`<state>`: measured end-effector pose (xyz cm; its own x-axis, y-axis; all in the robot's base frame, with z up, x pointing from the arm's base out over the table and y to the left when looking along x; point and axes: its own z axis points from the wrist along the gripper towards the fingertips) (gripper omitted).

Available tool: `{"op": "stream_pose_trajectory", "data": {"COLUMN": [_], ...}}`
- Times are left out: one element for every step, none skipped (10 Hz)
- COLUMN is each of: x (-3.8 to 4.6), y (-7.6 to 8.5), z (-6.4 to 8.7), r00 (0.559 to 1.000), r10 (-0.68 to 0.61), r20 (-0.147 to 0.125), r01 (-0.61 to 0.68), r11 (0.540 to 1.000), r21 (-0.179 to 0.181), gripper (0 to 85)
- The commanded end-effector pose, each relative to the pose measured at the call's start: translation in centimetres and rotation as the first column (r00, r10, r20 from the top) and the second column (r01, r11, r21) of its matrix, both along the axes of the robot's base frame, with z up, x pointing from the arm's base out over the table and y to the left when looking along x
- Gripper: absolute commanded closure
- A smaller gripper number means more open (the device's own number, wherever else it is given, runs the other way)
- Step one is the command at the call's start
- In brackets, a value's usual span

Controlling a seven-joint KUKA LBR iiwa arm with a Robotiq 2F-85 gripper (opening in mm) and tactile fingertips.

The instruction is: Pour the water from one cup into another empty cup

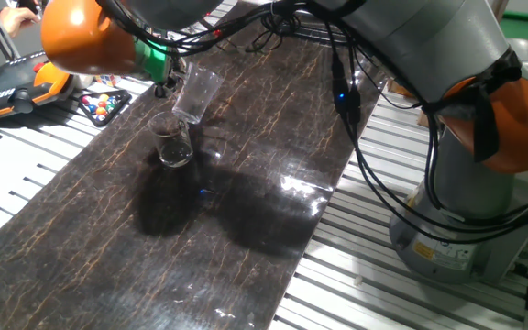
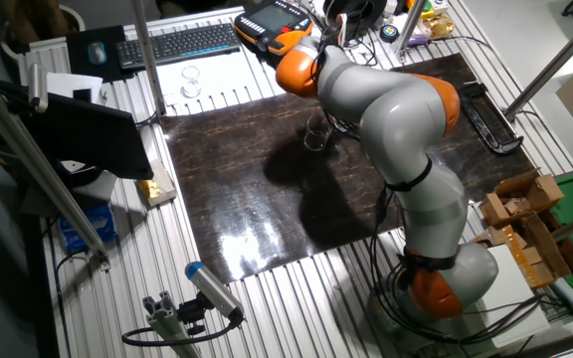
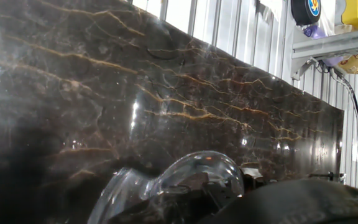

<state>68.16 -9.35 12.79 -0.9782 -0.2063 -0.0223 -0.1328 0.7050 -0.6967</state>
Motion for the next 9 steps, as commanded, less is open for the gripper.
{"op": "stream_pose_trajectory", "data": {"x": [-0.02,-0.02,-0.04,-0.04,-0.04,-0.14,-0.2,-0.25,-0.27], "y": [0.0,-0.1,0.0,0.1,0.2,0.5,0.8,1.0,1.2], "z": [0.0,0.0,0.0,0.0,0.0,0.0,0.1,0.2,0.3], "r00": [1.0,1.0,1.0,1.0,1.0,1.0,1.0,1.0,1.0], "r10": [0.001,0.001,0.001,0.001,-0.001,-0.006,-0.009,-0.016,-0.021], "r20": [0.003,0.003,0.003,0.003,0.005,0.013,0.014,0.012,0.011], "r01": [-0.001,-0.001,-0.001,-0.001,0.001,0.006,0.009,0.016,0.021], "r11": [1.0,1.0,1.0,1.0,1.0,1.0,1.0,1.0,1.0], "r21": [-0.003,-0.004,-0.004,-0.001,-0.001,-0.002,-0.002,0.0,0.001], "gripper": [58.7,58.7,58.3,57.7,57.0,54.3,53.3,53.3,53.3]}}
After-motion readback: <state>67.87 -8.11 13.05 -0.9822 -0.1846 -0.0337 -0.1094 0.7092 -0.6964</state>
